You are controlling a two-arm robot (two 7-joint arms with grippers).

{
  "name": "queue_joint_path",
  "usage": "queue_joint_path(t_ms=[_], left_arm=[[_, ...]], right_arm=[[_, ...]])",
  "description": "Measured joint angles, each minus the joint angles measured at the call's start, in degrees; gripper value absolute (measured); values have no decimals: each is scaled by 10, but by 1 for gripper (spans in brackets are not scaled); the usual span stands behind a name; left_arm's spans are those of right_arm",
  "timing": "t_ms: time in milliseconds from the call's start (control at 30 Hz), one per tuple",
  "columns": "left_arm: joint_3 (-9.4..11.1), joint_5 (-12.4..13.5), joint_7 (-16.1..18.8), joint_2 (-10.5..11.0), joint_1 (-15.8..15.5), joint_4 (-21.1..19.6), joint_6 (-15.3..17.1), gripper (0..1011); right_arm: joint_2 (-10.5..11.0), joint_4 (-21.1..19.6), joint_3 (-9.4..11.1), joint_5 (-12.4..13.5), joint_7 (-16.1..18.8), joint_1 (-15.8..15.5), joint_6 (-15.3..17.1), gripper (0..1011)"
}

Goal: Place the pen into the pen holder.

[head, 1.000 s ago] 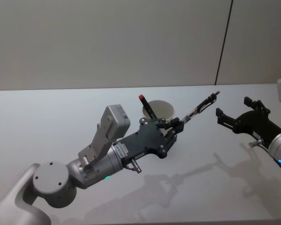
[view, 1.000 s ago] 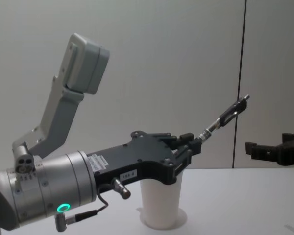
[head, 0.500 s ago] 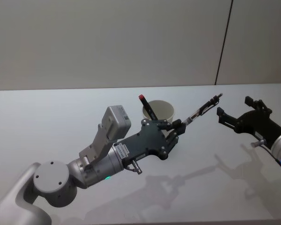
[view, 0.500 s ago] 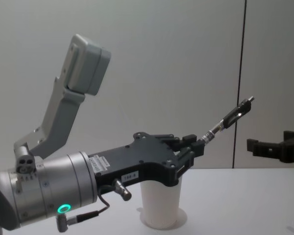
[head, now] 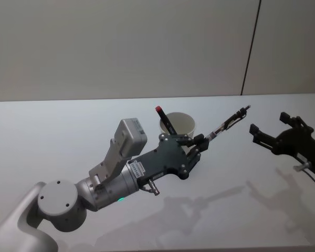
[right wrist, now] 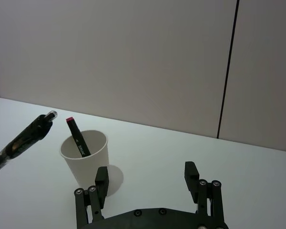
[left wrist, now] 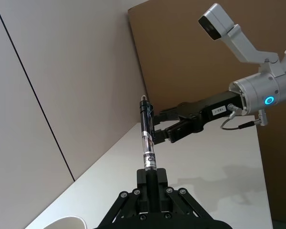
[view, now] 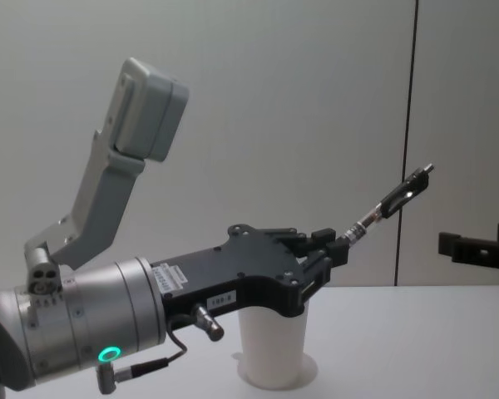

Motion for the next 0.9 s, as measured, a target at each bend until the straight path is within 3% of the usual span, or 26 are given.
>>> queue_joint_path(t_ms=[367,900], left_arm=[[0,0,-1,0,0,1,0,134],[0,0,-2,0,0,1,0,134]], right_arm=[[22,-21,16,55,45,-23,25,1001],[30,-46,24,145,79,-48,52,1001]])
